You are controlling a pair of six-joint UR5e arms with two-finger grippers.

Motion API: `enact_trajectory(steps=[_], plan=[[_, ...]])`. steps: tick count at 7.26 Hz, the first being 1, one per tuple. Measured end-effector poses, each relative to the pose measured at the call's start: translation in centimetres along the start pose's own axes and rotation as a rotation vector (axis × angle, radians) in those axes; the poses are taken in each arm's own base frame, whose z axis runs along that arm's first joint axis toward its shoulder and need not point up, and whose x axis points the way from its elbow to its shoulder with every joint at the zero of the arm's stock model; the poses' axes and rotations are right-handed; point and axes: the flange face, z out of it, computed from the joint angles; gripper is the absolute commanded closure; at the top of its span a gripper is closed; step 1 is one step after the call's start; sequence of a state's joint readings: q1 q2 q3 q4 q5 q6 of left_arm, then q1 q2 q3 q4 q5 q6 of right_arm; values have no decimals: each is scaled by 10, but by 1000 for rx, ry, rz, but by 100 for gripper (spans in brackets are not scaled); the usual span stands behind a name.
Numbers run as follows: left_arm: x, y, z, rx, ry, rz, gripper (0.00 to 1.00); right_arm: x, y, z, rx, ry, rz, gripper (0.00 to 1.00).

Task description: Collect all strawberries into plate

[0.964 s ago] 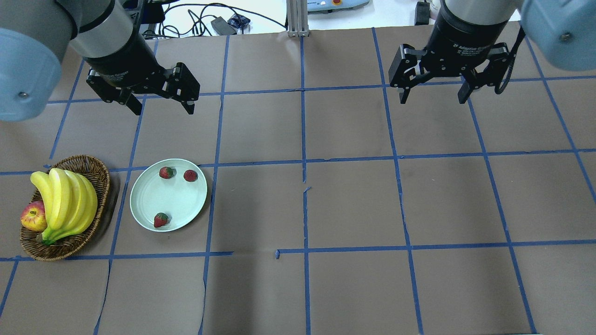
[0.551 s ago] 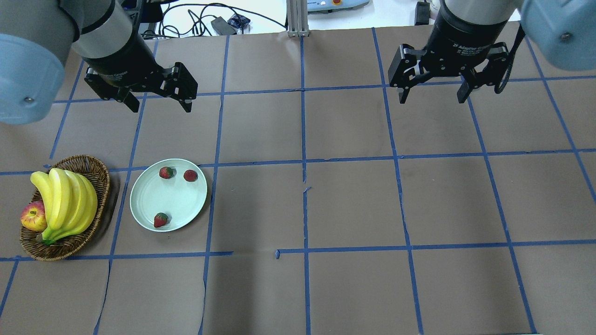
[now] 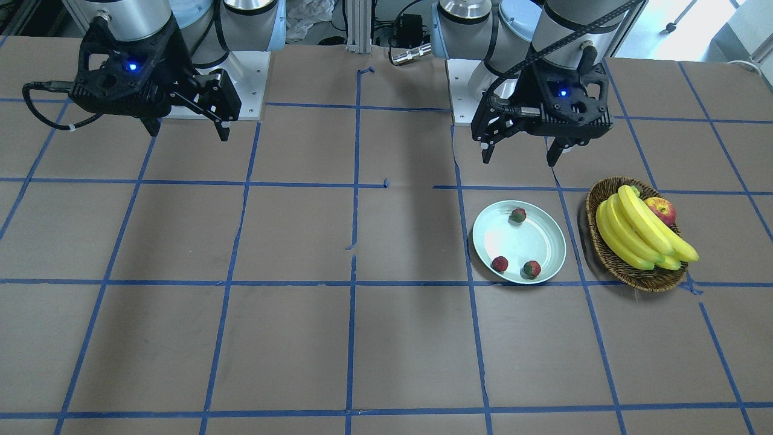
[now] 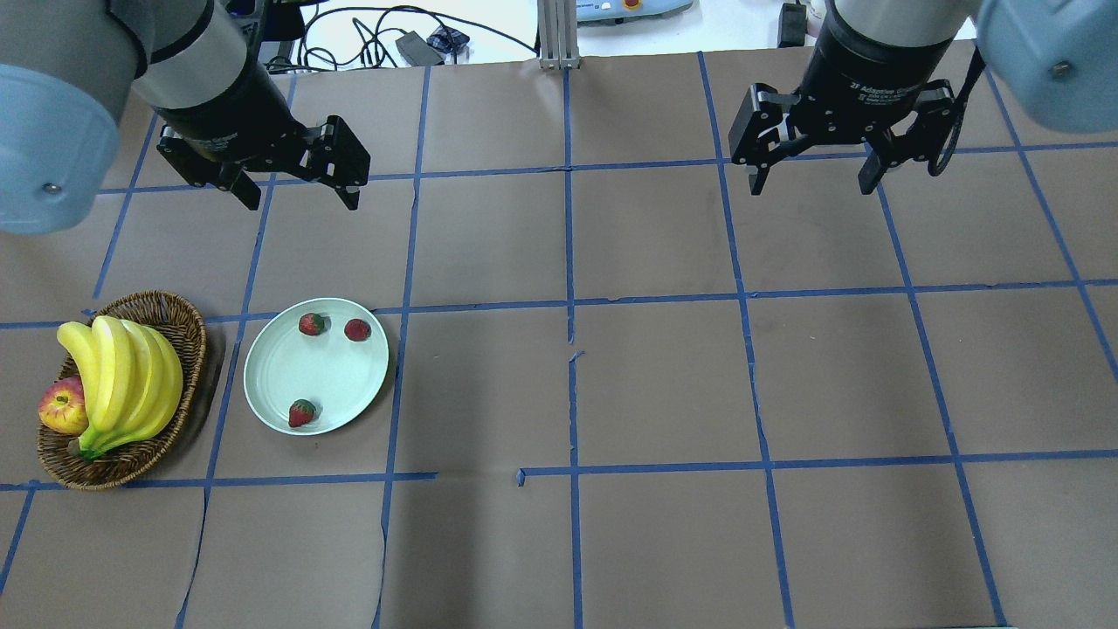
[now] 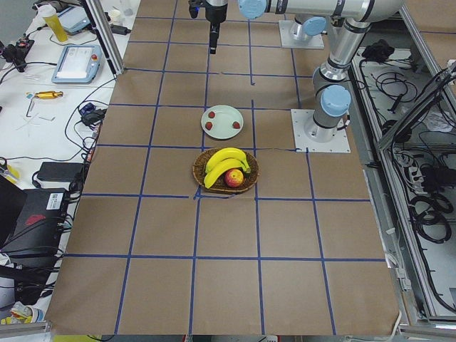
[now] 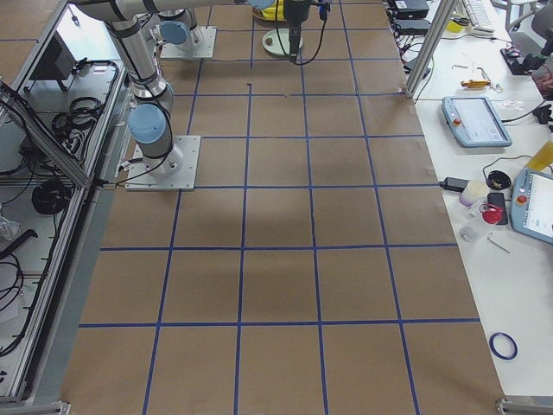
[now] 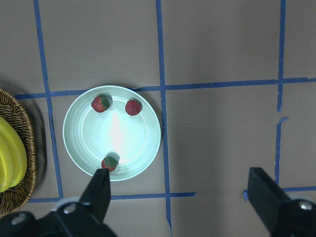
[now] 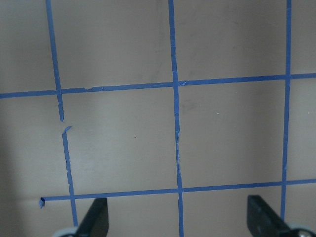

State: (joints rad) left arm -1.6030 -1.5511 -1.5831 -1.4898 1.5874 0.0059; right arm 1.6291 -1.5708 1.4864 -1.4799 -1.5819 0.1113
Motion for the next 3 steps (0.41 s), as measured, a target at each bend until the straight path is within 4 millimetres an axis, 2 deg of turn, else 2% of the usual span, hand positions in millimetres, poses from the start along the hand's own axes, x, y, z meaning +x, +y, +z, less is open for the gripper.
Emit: enact_trajectory(steps=[3], plan=[[0, -2, -1, -2, -4, 0, 0, 0, 0, 0, 0, -2, 1, 0]])
